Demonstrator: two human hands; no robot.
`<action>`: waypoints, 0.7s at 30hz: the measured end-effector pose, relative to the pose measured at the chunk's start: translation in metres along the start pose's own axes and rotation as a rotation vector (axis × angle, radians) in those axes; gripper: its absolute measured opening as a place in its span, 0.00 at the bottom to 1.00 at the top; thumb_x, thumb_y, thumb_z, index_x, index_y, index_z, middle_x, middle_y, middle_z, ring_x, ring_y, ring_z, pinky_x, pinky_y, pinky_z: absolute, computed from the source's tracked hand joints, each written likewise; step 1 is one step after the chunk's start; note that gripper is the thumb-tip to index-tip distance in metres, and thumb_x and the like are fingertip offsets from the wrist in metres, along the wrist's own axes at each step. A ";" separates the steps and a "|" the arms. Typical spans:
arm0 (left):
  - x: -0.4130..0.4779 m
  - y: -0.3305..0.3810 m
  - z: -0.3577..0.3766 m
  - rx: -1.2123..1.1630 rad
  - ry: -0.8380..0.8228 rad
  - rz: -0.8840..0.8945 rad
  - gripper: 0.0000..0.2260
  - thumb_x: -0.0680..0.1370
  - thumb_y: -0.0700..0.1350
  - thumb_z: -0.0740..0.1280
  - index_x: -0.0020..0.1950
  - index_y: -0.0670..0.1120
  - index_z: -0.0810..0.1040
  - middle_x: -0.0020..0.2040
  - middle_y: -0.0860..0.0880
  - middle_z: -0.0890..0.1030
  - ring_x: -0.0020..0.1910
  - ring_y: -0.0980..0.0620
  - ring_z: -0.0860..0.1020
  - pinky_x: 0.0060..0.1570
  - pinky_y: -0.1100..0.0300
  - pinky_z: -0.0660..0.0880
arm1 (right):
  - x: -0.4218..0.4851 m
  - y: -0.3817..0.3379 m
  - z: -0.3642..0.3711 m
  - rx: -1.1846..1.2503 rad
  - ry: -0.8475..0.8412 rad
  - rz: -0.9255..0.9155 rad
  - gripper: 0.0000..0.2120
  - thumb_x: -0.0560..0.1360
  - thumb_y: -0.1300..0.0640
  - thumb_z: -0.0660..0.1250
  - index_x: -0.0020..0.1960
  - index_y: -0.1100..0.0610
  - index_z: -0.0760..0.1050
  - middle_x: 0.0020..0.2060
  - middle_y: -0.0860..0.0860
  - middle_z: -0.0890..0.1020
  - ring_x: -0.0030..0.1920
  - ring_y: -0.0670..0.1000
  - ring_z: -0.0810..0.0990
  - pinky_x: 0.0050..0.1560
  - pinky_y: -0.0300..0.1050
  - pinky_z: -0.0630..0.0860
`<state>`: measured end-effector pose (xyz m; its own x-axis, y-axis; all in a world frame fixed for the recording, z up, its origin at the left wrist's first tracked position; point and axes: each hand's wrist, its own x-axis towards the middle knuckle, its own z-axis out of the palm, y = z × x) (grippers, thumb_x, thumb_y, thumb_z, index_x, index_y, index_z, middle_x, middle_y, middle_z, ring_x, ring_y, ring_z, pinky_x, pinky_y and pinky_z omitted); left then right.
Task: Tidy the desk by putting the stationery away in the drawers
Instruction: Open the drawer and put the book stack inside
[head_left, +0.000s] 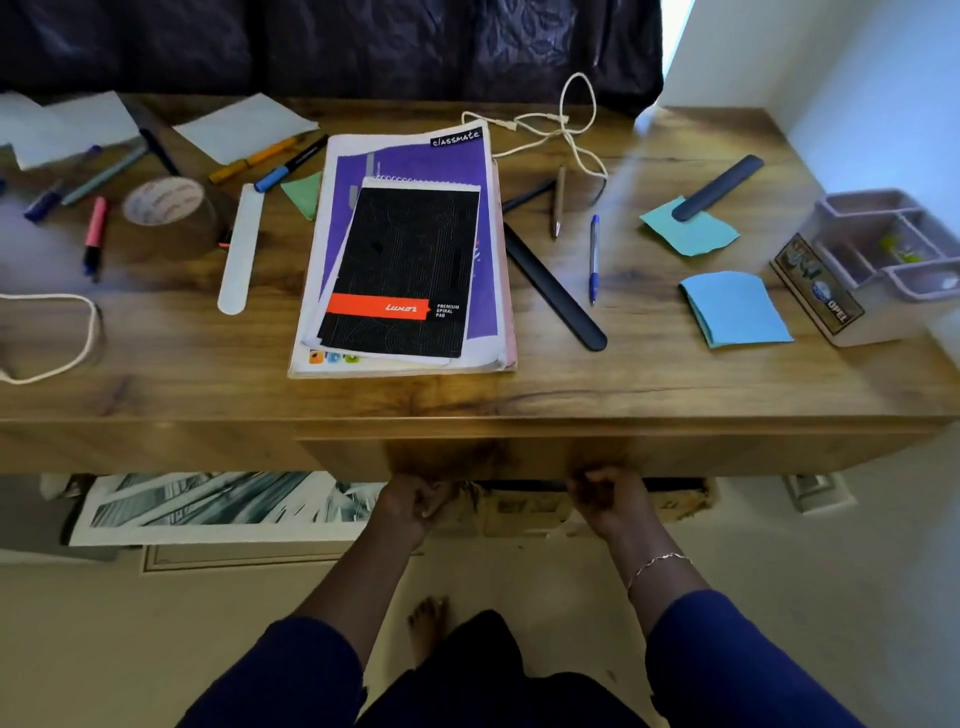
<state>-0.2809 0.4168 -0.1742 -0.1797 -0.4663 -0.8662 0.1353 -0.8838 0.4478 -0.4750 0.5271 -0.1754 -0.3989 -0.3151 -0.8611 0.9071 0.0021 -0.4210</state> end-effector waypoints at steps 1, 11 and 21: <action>-0.003 -0.004 -0.004 0.024 0.000 -0.005 0.12 0.74 0.28 0.50 0.37 0.40 0.68 0.38 0.43 0.74 0.37 0.49 0.73 0.39 0.53 0.73 | -0.001 0.003 -0.005 -0.011 0.001 0.002 0.10 0.74 0.72 0.52 0.39 0.62 0.68 0.40 0.58 0.72 0.39 0.56 0.73 0.28 0.39 0.78; -0.123 -0.035 0.004 1.423 -0.545 1.044 0.11 0.77 0.50 0.60 0.53 0.48 0.79 0.48 0.51 0.80 0.46 0.57 0.75 0.45 0.61 0.72 | -0.105 -0.036 -0.048 -1.600 -0.482 -0.292 0.05 0.77 0.56 0.63 0.48 0.52 0.78 0.40 0.48 0.79 0.41 0.46 0.76 0.43 0.39 0.73; -0.125 -0.054 0.018 1.417 -0.228 1.269 0.10 0.79 0.46 0.61 0.50 0.45 0.80 0.46 0.49 0.80 0.47 0.52 0.76 0.45 0.57 0.72 | -0.131 -0.054 -0.042 -1.656 -0.575 -0.745 0.04 0.74 0.55 0.67 0.44 0.45 0.76 0.44 0.43 0.79 0.48 0.42 0.78 0.46 0.36 0.75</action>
<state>-0.2837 0.5222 -0.0861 -0.7503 -0.6588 0.0553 -0.4856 0.6060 0.6301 -0.4769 0.6079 -0.0521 -0.1898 -0.9121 -0.3635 -0.5628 0.4044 -0.7209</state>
